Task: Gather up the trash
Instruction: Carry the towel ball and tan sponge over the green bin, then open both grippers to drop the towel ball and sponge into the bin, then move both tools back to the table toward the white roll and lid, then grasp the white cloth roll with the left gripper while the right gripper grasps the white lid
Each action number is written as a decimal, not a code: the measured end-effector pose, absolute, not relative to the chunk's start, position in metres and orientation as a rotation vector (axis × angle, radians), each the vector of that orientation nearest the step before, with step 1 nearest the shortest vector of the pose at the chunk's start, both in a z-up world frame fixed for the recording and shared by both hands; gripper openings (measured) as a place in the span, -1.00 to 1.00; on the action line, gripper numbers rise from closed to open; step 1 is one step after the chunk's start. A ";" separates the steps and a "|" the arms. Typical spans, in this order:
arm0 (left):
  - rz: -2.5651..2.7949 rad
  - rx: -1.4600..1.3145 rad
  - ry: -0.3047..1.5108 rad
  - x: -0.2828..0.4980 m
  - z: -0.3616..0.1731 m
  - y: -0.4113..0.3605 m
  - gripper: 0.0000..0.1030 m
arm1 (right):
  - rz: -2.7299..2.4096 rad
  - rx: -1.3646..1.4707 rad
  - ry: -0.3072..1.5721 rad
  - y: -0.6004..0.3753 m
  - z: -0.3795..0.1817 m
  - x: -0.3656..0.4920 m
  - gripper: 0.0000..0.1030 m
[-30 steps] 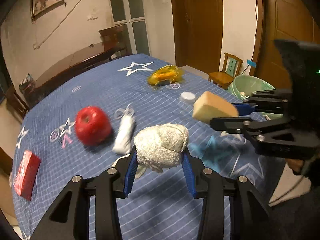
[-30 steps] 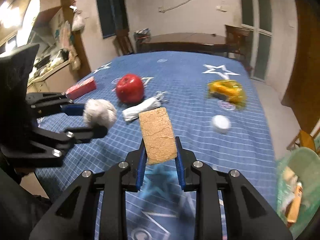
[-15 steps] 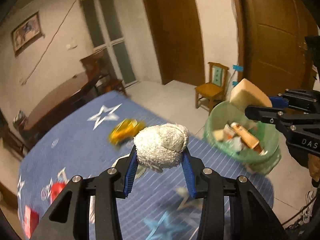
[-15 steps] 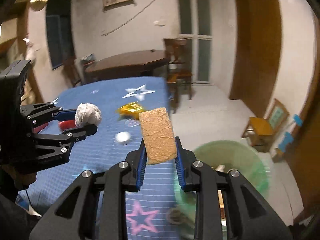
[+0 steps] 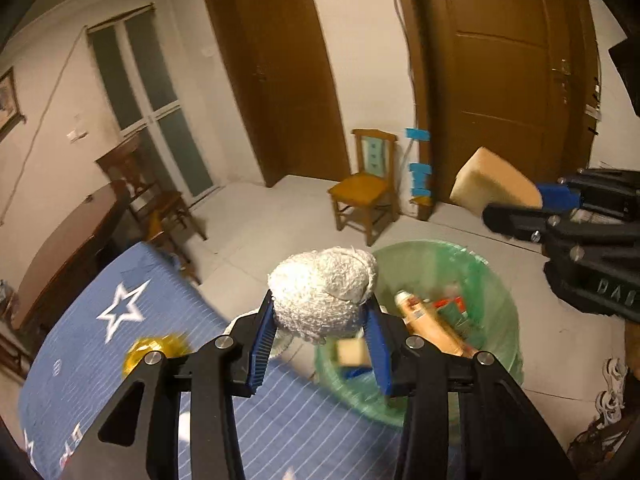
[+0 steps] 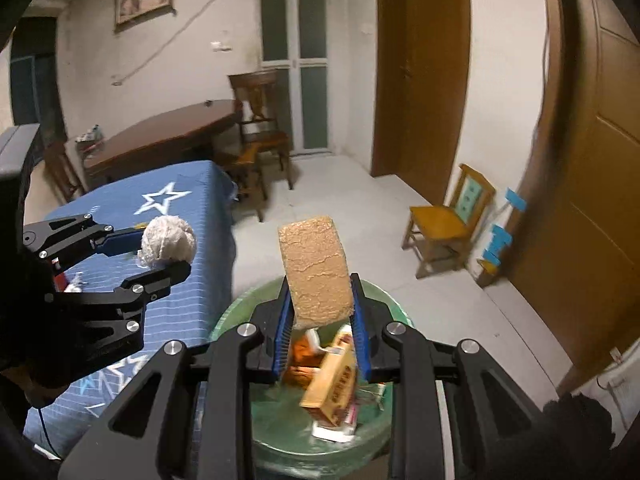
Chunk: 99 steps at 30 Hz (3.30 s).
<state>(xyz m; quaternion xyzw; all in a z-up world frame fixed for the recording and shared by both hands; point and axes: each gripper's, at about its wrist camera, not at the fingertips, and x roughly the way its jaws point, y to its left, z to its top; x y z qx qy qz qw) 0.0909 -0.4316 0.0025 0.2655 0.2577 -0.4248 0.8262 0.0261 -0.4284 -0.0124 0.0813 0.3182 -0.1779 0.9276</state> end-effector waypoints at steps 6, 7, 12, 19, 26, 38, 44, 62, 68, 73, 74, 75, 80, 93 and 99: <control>-0.946 0.598 0.568 0.084 -0.020 -0.469 -0.16 | -0.411 0.192 0.691 -0.444 -0.030 0.024 -0.52; -0.949 0.602 0.570 0.084 -0.023 -0.471 -0.16 | -0.416 0.194 0.697 -0.446 -0.033 0.023 -0.52; -0.953 0.605 0.588 0.085 -0.035 -0.473 -0.16 | -0.426 0.199 0.723 -0.453 -0.045 0.022 -0.52; -0.959 0.609 0.585 0.086 -0.038 -0.466 -0.16 | -0.415 0.199 0.731 -0.452 -0.050 0.022 -0.52; -0.962 0.612 0.584 0.087 -0.038 -0.463 -0.16 | -0.411 0.200 0.733 -0.451 -0.050 0.025 -0.52; -0.973 0.557 0.676 0.109 -0.043 -0.462 0.28 | -0.415 0.227 0.733 -0.460 -0.056 0.034 -0.15; -0.964 0.539 0.692 0.116 -0.045 -0.450 0.28 | -0.407 0.225 0.732 -0.456 -0.057 0.034 -0.15; -0.723 0.412 0.713 0.143 -0.053 -0.254 0.32 | -0.102 0.143 0.695 -0.354 -0.060 0.084 0.08; -0.631 0.270 0.774 0.162 -0.059 -0.126 0.32 | 0.062 0.023 0.706 -0.290 -0.067 0.117 0.41; -0.593 0.265 0.825 0.168 -0.082 -0.070 0.32 | 0.158 -0.070 0.752 -0.253 -0.080 0.152 0.54; -0.587 0.260 0.849 0.174 -0.089 -0.065 0.32 | 0.169 -0.103 0.769 -0.245 -0.085 0.165 0.54; -0.583 0.258 0.861 0.177 -0.094 -0.065 0.32 | 0.171 -0.133 0.782 -0.239 -0.089 0.173 0.54; -0.468 0.227 0.903 0.207 -0.113 -0.064 0.32 | 0.201 -0.181 0.841 -0.220 -0.107 0.208 0.40; -0.414 0.254 0.869 0.214 -0.120 -0.089 -0.09 | 0.224 -0.097 0.920 -0.218 -0.128 0.230 -0.24; -0.411 0.272 0.862 0.198 -0.119 -0.094 -0.51 | 0.251 -0.044 0.902 -0.220 -0.126 0.214 -0.25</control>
